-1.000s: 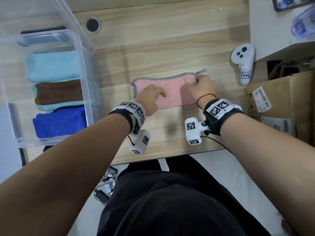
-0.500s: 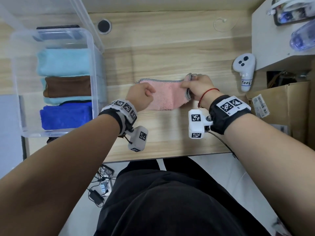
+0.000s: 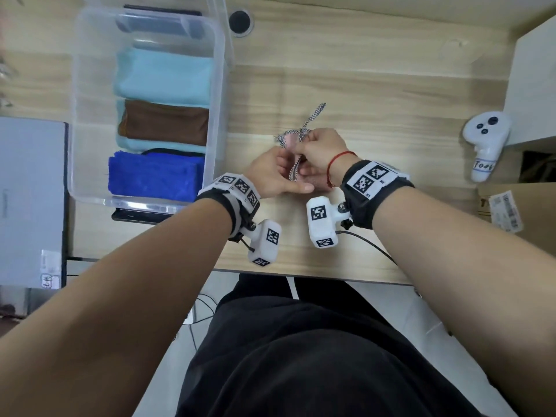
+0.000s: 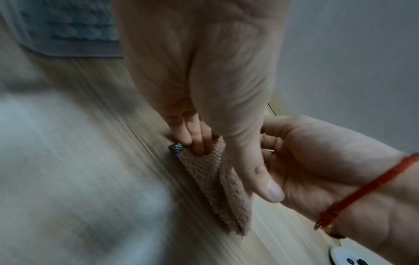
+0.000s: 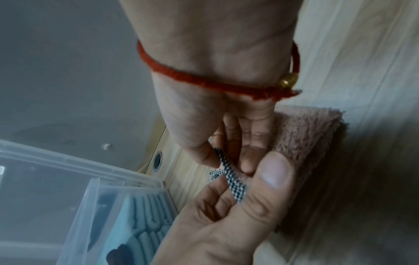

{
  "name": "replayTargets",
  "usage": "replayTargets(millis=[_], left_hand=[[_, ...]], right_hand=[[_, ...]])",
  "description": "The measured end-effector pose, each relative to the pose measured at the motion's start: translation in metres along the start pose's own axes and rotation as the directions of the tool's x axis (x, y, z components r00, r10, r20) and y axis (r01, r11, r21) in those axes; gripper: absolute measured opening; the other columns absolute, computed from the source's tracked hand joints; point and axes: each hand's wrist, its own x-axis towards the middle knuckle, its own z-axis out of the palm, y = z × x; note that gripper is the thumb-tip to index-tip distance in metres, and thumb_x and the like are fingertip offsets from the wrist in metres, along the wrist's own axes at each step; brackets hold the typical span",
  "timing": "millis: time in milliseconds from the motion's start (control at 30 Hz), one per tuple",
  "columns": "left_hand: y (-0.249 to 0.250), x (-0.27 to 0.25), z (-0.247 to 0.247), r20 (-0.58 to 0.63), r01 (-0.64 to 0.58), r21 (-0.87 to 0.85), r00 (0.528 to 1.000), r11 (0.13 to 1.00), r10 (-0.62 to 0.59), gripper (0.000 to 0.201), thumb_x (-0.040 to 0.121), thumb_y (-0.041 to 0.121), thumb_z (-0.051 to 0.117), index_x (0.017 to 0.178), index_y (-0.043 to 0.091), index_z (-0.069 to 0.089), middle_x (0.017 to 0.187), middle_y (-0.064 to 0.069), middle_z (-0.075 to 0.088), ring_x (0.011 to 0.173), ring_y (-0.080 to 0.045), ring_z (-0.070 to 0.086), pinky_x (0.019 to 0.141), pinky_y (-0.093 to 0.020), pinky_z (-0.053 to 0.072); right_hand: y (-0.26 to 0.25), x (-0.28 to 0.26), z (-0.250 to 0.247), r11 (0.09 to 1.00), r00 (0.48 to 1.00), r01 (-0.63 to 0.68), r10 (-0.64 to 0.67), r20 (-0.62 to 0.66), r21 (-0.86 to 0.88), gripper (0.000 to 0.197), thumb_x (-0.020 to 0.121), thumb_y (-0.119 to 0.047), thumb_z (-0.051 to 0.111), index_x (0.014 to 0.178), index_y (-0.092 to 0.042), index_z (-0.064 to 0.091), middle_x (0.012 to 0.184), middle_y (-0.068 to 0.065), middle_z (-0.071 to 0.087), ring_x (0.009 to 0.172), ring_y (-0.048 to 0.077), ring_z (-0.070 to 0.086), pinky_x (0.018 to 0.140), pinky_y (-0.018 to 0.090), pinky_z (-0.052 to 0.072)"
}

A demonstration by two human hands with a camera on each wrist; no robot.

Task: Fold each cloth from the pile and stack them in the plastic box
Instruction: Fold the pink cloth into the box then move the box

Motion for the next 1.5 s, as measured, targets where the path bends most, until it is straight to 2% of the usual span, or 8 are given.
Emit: replayTargets(millis=[167,433,667,867,967,1100,1333,1500], left_hand=[[0.000,0.006,0.003,-0.134,0.006,0.152,0.991,0.988,0.014,0.085,0.046,0.038,0.090,0.116,0.011,0.050,0.092,0.003,0.059,0.077,-0.010,0.058,0.078,-0.028,0.053],[0.015,0.006,0.015,-0.322,0.132,0.488,0.946,0.863,0.037,0.063,0.066,0.005,0.072,0.122,0.017,0.046,0.100,0.001,0.056,0.090,-0.020,0.057,0.074,-0.030,0.048],[0.023,0.007,0.018,-0.394,0.298,0.438,0.912,0.848,-0.117,0.061,0.065,0.033,0.074,0.116,0.011,0.049,0.105,-0.001,0.056,0.092,-0.020,0.057,0.073,-0.031,0.048],[0.026,0.004,0.025,-0.326,0.241,0.446,0.941,0.862,-0.094,0.037,0.084,0.040,0.063,0.095,0.006,0.064,0.091,-0.007,0.064,0.086,-0.025,0.061,0.072,-0.028,0.045],[0.030,-0.001,0.033,-0.319,0.182,0.331,0.945,0.926,-0.071,0.017,0.083,0.026,0.064,0.083,0.010,0.057,0.081,-0.003,0.057,0.081,-0.025,0.057,0.071,-0.029,0.045],[0.021,-0.008,0.033,-0.379,0.179,0.046,0.913,0.983,-0.149,0.045,0.063,0.018,0.069,0.094,0.022,0.037,0.094,-0.010,0.057,0.075,-0.027,0.059,0.069,-0.041,0.053],[0.013,-0.030,0.033,-0.254,0.136,-0.277,0.945,0.951,-0.209,0.030,0.084,-0.016,0.054,0.085,0.013,0.049,0.074,-0.007,0.050,0.069,-0.023,0.059,0.062,-0.031,0.060],[0.004,-0.028,0.023,-0.311,0.108,0.278,0.950,0.954,-0.017,0.027,0.084,0.006,0.049,0.078,0.031,0.059,0.092,-0.004,0.061,0.075,-0.020,0.060,0.067,-0.029,0.051]], right_hand=[[0.003,0.004,0.001,0.998,0.990,0.032,-0.025,0.139,-0.047,0.011,0.087,-0.019,0.065,0.081,-0.017,0.056,0.076,0.006,0.063,0.058,0.018,0.060,0.060,0.030,0.055],[0.026,0.007,-0.048,0.908,0.969,0.246,-0.226,0.098,-0.340,0.013,0.084,-0.015,0.060,0.082,-0.026,0.066,0.078,-0.009,0.068,0.075,0.013,0.064,0.072,0.022,0.049],[0.049,0.004,-0.049,0.829,0.931,0.365,-0.319,0.176,-0.423,0.025,0.080,-0.008,0.063,0.101,-0.021,0.067,0.097,-0.004,0.064,0.086,0.012,0.061,0.087,0.023,0.050],[0.069,-0.007,-0.046,0.599,0.855,0.518,-0.387,0.346,-0.611,0.071,0.066,-0.037,0.086,0.126,-0.017,0.055,0.121,0.004,0.045,0.104,0.017,0.051,0.096,0.027,0.044],[0.074,-0.014,-0.042,0.496,0.843,0.523,-0.421,0.335,-0.693,0.081,0.062,-0.045,0.086,0.130,-0.021,0.049,0.127,0.002,0.043,0.114,0.021,0.047,0.092,0.036,0.048],[0.081,-0.021,-0.037,0.287,0.825,0.461,-0.487,0.286,-0.840,0.078,0.061,-0.052,0.083,0.126,-0.025,0.048,0.125,0.001,0.047,0.116,0.023,0.046,0.090,0.039,0.043],[0.099,-0.031,-0.037,0.251,0.786,0.434,-0.575,0.228,-0.865,0.039,0.078,-0.026,0.066,0.116,-0.020,0.062,0.118,0.003,0.059,0.111,0.027,0.051,0.085,0.037,0.038],[0.096,-0.027,-0.050,0.357,0.818,0.479,-0.513,0.261,-0.802,0.032,0.088,-0.020,0.056,0.118,-0.022,0.066,0.118,0.002,0.063,0.108,0.029,0.053,0.086,0.038,0.045]])
